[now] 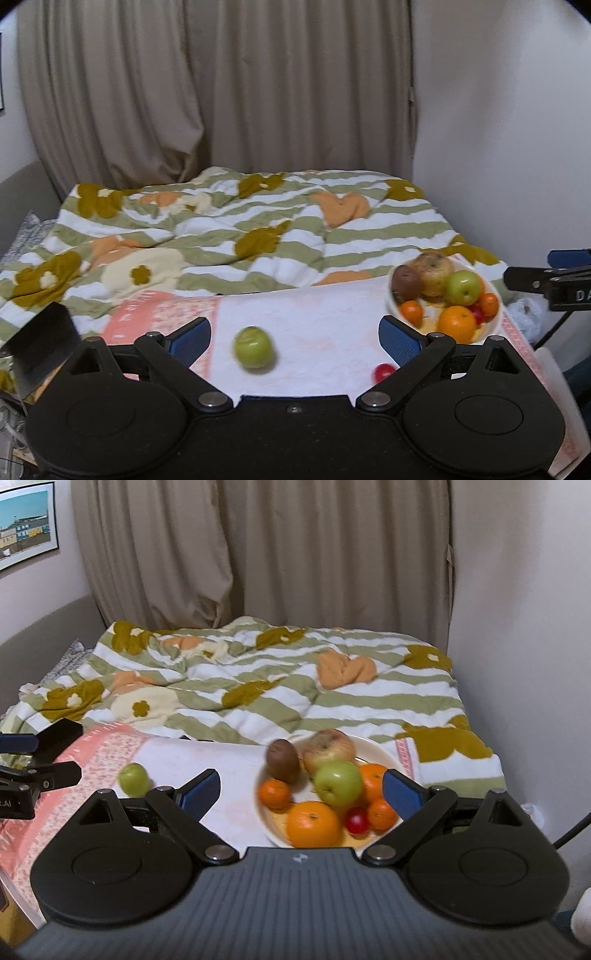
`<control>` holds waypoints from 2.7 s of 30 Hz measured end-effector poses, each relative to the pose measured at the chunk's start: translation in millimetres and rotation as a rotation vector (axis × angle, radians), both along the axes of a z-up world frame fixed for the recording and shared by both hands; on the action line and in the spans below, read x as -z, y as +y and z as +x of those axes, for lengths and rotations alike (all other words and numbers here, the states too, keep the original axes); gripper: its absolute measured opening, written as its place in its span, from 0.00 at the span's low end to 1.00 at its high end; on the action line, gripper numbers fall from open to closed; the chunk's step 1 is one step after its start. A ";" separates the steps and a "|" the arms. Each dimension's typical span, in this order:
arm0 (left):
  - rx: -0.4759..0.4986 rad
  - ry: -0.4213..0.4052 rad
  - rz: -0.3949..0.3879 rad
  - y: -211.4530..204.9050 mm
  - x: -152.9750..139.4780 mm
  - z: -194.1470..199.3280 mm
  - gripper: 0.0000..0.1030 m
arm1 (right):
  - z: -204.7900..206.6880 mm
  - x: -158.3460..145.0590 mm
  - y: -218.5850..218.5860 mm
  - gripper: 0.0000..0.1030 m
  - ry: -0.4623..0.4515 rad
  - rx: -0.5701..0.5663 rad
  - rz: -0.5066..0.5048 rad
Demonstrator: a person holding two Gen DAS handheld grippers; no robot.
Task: Organize fruits
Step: 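Move both tools toward the last green apple and cherry tomato, then grasp the green apple with the left tool while the right tool grasps the red cherry tomato, then carry the green apple and cherry tomato to the white bowl with both tools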
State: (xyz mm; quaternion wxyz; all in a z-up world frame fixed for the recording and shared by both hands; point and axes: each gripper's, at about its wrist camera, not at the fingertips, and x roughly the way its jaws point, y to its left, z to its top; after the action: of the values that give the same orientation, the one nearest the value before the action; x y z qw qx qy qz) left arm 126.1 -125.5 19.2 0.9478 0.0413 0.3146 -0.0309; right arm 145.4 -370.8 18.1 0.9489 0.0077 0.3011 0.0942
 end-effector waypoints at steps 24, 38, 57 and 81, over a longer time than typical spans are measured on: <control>0.278 0.110 0.010 129.0 74.8 60.9 0.98 | -13.2 68.2 136.6 1.00 0.149 0.253 -0.026; 0.496 0.149 -0.003 95.7 125.7 125.9 0.92 | 11.0 123.3 148.2 1.00 0.225 0.386 -0.024; 0.486 0.240 -0.037 84.2 145.9 140.4 0.55 | 43.6 146.4 143.0 0.70 0.278 0.380 -0.004; 0.433 0.163 -0.085 108.5 93.4 99.5 0.55 | 26.2 99.5 154.1 0.46 0.191 0.352 -0.034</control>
State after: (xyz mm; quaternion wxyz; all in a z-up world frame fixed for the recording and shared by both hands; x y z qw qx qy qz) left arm 225.5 -17.1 -74.2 0.8913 0.0653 0.3724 -0.2501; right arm 171.6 -216.7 -81.4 0.9179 0.0531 0.3853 -0.0794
